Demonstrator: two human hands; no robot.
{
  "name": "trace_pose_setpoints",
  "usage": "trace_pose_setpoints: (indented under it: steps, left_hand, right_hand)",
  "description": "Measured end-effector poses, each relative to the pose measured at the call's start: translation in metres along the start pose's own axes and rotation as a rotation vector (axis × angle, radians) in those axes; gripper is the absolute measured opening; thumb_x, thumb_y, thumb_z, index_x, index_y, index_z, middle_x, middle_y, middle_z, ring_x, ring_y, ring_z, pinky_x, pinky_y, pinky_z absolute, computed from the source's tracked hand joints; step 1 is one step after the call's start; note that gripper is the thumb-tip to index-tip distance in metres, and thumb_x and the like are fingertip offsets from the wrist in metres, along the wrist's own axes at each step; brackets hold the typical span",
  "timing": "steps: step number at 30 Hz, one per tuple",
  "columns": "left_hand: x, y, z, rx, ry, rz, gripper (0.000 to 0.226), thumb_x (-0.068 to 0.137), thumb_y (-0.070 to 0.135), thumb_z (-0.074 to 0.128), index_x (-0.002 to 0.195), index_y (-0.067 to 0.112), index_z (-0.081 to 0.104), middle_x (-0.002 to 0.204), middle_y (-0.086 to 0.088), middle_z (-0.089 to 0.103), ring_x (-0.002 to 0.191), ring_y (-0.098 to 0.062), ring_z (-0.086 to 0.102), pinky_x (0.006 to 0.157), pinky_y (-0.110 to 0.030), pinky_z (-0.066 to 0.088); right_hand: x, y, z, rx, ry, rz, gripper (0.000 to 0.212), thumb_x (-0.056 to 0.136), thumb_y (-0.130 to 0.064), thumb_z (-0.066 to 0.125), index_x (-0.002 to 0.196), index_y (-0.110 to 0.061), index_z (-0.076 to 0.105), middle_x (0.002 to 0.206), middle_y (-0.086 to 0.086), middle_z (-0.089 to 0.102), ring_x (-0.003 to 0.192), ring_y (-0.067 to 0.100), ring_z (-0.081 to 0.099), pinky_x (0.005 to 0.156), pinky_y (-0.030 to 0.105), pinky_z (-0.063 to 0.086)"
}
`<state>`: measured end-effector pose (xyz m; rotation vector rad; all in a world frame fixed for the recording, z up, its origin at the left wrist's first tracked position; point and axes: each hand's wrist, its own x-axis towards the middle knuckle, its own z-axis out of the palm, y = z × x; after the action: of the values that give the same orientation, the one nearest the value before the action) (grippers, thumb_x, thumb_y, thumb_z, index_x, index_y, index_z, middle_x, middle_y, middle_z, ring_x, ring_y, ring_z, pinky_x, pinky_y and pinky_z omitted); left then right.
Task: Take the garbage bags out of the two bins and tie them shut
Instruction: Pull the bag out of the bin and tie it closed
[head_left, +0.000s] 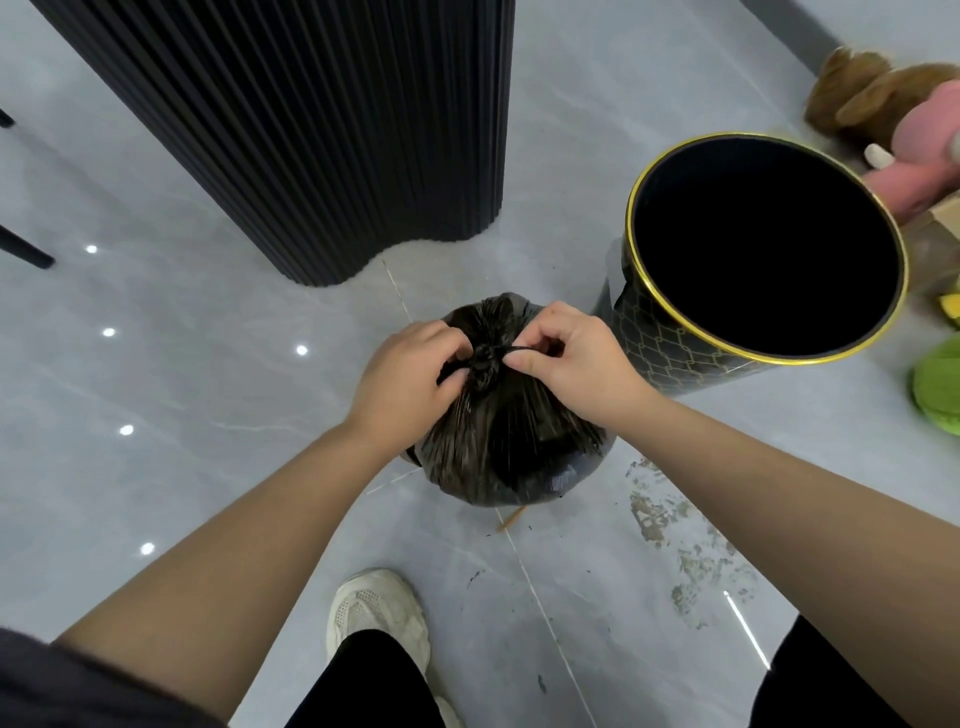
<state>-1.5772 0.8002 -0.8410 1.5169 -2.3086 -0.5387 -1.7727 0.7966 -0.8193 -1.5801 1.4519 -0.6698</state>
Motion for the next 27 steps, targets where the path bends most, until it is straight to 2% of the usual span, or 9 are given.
trace_pose_setpoints:
  steps: [5, 8, 11, 15, 19, 22, 24, 27]
  left_hand:
    - [0.004, 0.002, -0.003, 0.039, -0.059, 0.027, 0.002, 0.084, 0.012, 0.059, 0.085, 0.013, 0.058, 0.083, 0.000, 0.059, 0.075, -0.021, 0.054, 0.063, -0.036, 0.046]
    - [0.001, 0.007, -0.018, 0.069, -0.113, 0.080, 0.008, 0.082, 0.007, 0.059, 0.078, 0.011, 0.053, 0.075, -0.002, 0.056, 0.069, -0.023, 0.052, 0.060, -0.036, 0.044]
    - [-0.005, 0.017, -0.047, 0.071, -0.088, 0.036, 0.010, 0.081, 0.005, 0.060, 0.076, 0.010, 0.053, 0.074, -0.003, 0.055, 0.067, -0.022, 0.050, 0.060, -0.030, 0.038]
    - [-0.014, 0.040, -0.102, 0.130, -0.086, -0.009, 0.014, 0.077, 0.004, 0.063, 0.072, 0.009, 0.051, 0.068, -0.004, 0.053, 0.060, -0.021, 0.049, 0.057, -0.029, 0.035]
    - [-0.027, 0.074, -0.171, 0.131, -0.056, -0.098, 0.018, 0.069, -0.001, 0.066, 0.070, 0.007, 0.050, 0.061, -0.005, 0.051, 0.054, -0.021, 0.045, 0.052, -0.028, 0.030]
    - [-0.042, 0.105, -0.225, 0.116, -0.069, -0.197, 0.016, 0.070, 0.000, 0.067, 0.077, 0.006, 0.054, 0.064, -0.006, 0.055, 0.056, -0.023, 0.049, 0.047, -0.031, 0.037]
    - [-0.052, 0.126, -0.263, 0.125, -0.078, -0.228, 0.011, 0.073, 0.002, 0.065, 0.080, 0.007, 0.057, 0.068, -0.006, 0.057, 0.061, -0.025, 0.053, 0.050, -0.033, 0.042]
    - [-0.070, 0.152, -0.325, 0.115, -0.041, -0.266, 0.006, 0.075, 0.005, 0.063, 0.079, 0.008, 0.060, 0.072, -0.006, 0.058, 0.067, -0.026, 0.055, 0.056, -0.035, 0.043]
  right_hand:
    - [0.005, 0.007, -0.007, -0.260, -0.152, 0.088, 0.014, 0.082, -0.022, 0.072, 0.075, -0.019, 0.060, 0.088, -0.003, 0.052, 0.074, 0.006, 0.050, 0.071, 0.020, 0.040]
    - [0.007, -0.002, -0.006, -0.355, -0.242, 0.107, 0.019, 0.080, -0.024, 0.073, 0.073, -0.019, 0.056, 0.089, 0.000, 0.050, 0.076, 0.015, 0.052, 0.070, 0.026, 0.040]
    - [0.006, -0.030, -0.008, -0.378, -0.257, 0.069, 0.018, 0.079, -0.021, 0.071, 0.075, -0.015, 0.055, 0.093, 0.003, 0.047, 0.079, 0.018, 0.049, 0.069, 0.027, 0.037]
    - [-0.001, -0.087, -0.021, -0.351, -0.290, 0.040, 0.016, 0.078, -0.018, 0.067, 0.072, -0.018, 0.052, 0.088, 0.000, 0.044, 0.080, 0.017, 0.045, 0.071, 0.027, 0.034]
    - [-0.017, -0.161, -0.039, -0.338, -0.311, 0.015, 0.032, 0.077, -0.019, 0.066, 0.061, -0.029, 0.040, 0.076, -0.010, 0.037, 0.079, 0.014, 0.043, 0.071, 0.026, 0.030]
    - [-0.036, -0.218, -0.059, -0.347, -0.351, 0.030, 0.037, 0.077, -0.019, 0.065, 0.059, -0.033, 0.035, 0.075, -0.011, 0.036, 0.082, 0.014, 0.043, 0.071, 0.025, 0.030]
    - [-0.050, -0.259, -0.072, -0.355, -0.372, 0.034, 0.037, 0.077, -0.020, 0.066, 0.059, -0.033, 0.036, 0.076, -0.009, 0.037, 0.082, 0.014, 0.043, 0.071, 0.025, 0.030]
    - [-0.072, -0.324, -0.089, -0.375, -0.394, 0.051, 0.035, 0.078, -0.025, 0.066, 0.061, -0.035, 0.037, 0.087, -0.003, 0.044, 0.083, 0.015, 0.046, 0.076, 0.030, 0.039]
